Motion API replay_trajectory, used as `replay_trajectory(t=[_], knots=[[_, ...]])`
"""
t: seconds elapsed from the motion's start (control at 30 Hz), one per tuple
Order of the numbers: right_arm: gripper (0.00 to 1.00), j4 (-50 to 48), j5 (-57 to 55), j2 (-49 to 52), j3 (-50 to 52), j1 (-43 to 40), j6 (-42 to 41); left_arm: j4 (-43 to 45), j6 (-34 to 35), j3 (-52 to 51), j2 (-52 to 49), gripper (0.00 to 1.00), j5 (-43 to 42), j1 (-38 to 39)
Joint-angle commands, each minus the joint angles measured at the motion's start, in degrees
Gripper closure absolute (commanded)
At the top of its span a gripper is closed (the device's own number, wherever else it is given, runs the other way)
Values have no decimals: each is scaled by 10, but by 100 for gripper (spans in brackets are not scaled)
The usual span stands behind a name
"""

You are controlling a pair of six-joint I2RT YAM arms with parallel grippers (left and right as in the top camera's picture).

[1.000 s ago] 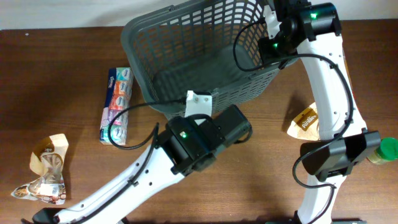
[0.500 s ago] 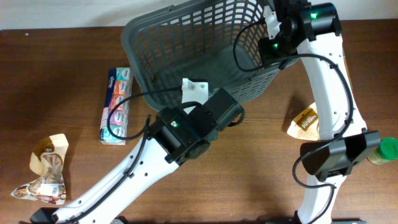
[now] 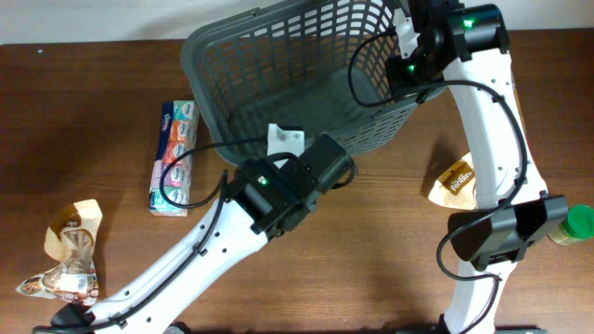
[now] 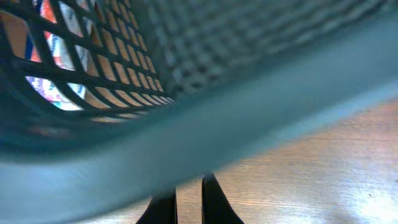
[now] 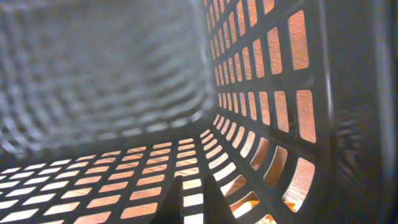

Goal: Pack container

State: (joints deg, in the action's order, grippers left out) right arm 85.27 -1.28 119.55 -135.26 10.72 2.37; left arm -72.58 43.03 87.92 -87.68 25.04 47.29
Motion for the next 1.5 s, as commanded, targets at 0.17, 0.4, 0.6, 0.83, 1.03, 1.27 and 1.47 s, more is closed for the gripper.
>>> replay_trajectory(t=[0.17, 0.4, 0.6, 0.83, 1.03, 1.27, 1.47], knots=[[96, 13, -6, 2, -3, -2, -3, 15, -40, -6, -7, 98, -13, -36], [96, 23, 7, 2, -3, -2, -3, 28, -56, -6, -7, 98, -28, -63], [96, 33, 9, 2, -3, -2, -3, 29, -80, -6, -7, 98, -28, -84], [96, 51, 9, 2, -3, -2, -3, 32, -91, -6, -7, 98, -28, -103], [97, 66, 18, 2, -3, -2, -3, 35, -103, -6, -7, 98, -28, -128], [96, 84, 23, 2, -3, -2, -3, 53, -132, -6, -7, 98, -28, -157], [96, 91, 24, 2, -3, -2, -4, 56, -138, -6, -7, 98, -29, -179]])
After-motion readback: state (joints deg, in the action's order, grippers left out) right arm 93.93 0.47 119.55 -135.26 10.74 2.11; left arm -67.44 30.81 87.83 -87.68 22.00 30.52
